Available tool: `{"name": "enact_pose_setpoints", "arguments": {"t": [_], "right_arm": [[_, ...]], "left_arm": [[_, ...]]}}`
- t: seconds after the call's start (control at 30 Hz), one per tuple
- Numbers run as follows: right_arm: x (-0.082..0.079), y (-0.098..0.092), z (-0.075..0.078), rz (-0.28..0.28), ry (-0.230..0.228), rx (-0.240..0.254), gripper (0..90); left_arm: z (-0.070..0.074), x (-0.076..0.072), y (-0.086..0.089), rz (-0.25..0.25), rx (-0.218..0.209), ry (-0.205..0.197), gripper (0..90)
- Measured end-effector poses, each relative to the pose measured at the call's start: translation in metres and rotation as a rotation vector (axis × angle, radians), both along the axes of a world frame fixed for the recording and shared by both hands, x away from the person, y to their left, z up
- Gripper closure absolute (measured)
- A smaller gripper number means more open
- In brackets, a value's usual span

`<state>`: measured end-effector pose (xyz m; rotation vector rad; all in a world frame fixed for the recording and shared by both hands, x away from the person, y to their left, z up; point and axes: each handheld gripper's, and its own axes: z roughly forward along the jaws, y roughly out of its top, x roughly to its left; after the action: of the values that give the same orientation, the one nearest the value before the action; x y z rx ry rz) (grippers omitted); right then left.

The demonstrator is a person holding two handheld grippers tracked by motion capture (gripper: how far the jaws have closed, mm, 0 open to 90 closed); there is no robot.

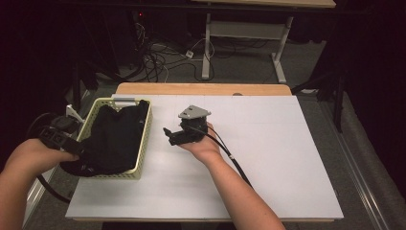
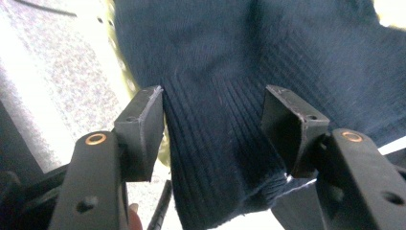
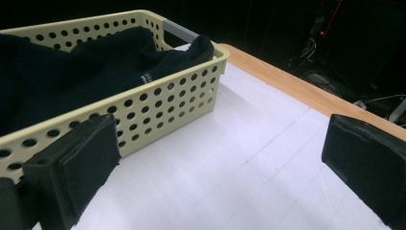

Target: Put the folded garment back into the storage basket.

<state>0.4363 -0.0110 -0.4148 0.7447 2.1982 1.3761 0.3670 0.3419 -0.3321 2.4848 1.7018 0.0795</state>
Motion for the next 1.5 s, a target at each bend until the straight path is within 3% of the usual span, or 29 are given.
{"name": "enact_pose_setpoints", "arguments": {"t": [0.1,0.17,0.3,0.43,0.5,0.7,0.8,1.0,1.13,1.5], "right_arm": [[-0.009,-0.009,0.0,0.0,-0.007,0.001,0.3],[-0.015,-0.014,0.001,0.002,-0.017,0.006,0.4],[-0.029,-0.026,0.003,0.0,-0.034,0.008,0.4],[-0.045,-0.041,0.003,0.004,-0.055,-0.002,0.4],[-0.053,-0.048,0.004,0.006,-0.061,-0.008,0.7],[-0.075,-0.065,0.009,0.02,-0.085,0.026,0.9],[-0.086,-0.072,0.012,0.031,-0.098,0.044,1.5],[-0.104,-0.083,0.018,0.05,-0.117,0.069,2.0],[-0.112,-0.09,0.019,0.052,-0.128,0.083,2.4],[-0.122,-0.108,0.016,0.034,-0.133,0.08,2.7]], "left_arm": [[0.005,0.002,-0.005,0.0,0.003,-0.011,37.2],[0.007,0.002,-0.008,0.004,0.005,-0.026,40.4],[0.004,0.001,-0.016,-0.027,0.006,-0.058,64.1],[-0.003,0.003,-0.022,-0.051,0.024,-0.053,82.3],[-0.006,0.004,-0.025,-0.059,0.028,-0.029,87.3],[-0.029,0.01,-0.029,-0.075,0.08,0.083,87.5],[-0.04,0.013,-0.029,-0.064,0.091,0.102,87.6],[-0.054,0.024,-0.031,-0.047,0.108,0.122,87.5],[-0.063,0.032,-0.029,-0.022,0.096,0.128,87.6],[-0.088,0.044,-0.028,-0.025,0.087,0.122,87.2]]}}
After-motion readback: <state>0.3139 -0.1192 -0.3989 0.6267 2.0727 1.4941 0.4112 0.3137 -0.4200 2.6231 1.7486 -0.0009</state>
